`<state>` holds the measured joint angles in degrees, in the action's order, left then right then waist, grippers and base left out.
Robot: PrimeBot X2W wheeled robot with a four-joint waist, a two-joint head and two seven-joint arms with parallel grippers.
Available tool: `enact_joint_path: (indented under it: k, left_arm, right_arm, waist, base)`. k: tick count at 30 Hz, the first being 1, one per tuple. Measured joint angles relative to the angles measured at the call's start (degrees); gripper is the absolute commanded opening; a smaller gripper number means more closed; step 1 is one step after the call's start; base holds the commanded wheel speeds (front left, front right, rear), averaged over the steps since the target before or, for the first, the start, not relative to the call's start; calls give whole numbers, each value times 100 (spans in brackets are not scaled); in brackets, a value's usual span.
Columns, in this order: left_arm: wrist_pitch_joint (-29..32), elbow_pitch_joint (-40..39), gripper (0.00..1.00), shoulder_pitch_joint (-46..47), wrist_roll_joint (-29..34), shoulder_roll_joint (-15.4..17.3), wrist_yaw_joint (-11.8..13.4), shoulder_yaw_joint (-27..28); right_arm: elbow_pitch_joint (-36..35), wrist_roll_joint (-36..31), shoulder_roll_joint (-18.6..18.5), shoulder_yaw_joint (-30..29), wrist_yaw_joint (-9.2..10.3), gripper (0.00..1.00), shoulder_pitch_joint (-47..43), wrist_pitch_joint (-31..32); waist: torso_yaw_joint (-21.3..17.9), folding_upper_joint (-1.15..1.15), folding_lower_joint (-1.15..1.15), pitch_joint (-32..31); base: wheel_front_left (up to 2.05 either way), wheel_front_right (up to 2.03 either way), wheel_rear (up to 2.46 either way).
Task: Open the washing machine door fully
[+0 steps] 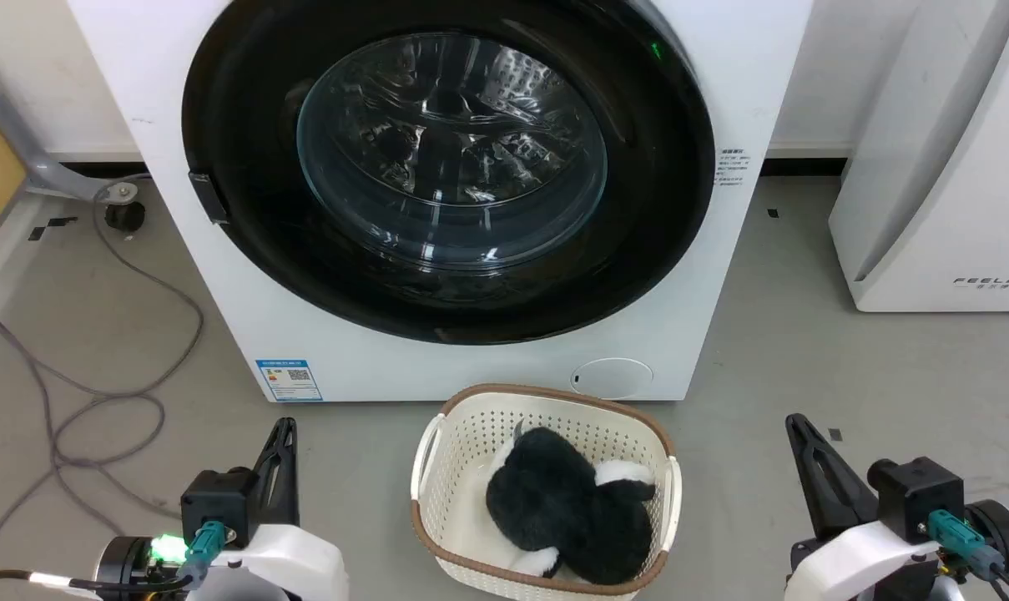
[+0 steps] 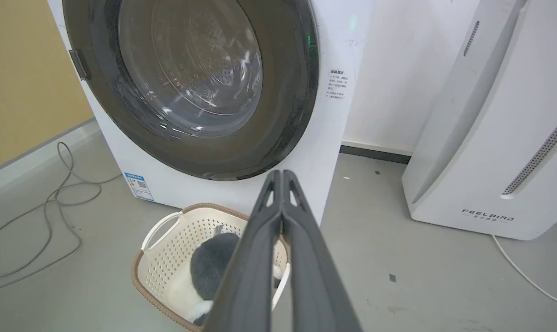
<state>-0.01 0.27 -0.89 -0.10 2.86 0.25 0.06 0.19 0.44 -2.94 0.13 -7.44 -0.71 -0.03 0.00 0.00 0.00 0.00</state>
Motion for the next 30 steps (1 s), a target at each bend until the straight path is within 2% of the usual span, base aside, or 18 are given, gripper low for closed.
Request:
enact_joint_path:
  k: [26,27,30]
  left_arm:
    - [0,0,0,0,0,0,0,-1]
    - [-1,1,100,-2,0,0,2,0]
    - [-1,4,100,-3,0,0,8,2]
  right_arm:
    - [0,0,0,-1,0,0,0,0]
    - [1,1,0,1,0,100,-2,0]
    - [3,2,0,7,0,100,-3,0]
  waist:
    - [0,0,0,0]
    - [0,0,0,0]
    - [0,0,0,0]
  base:
    - [0,0,0]
    - [0,0,0]
    - [0,0,0]
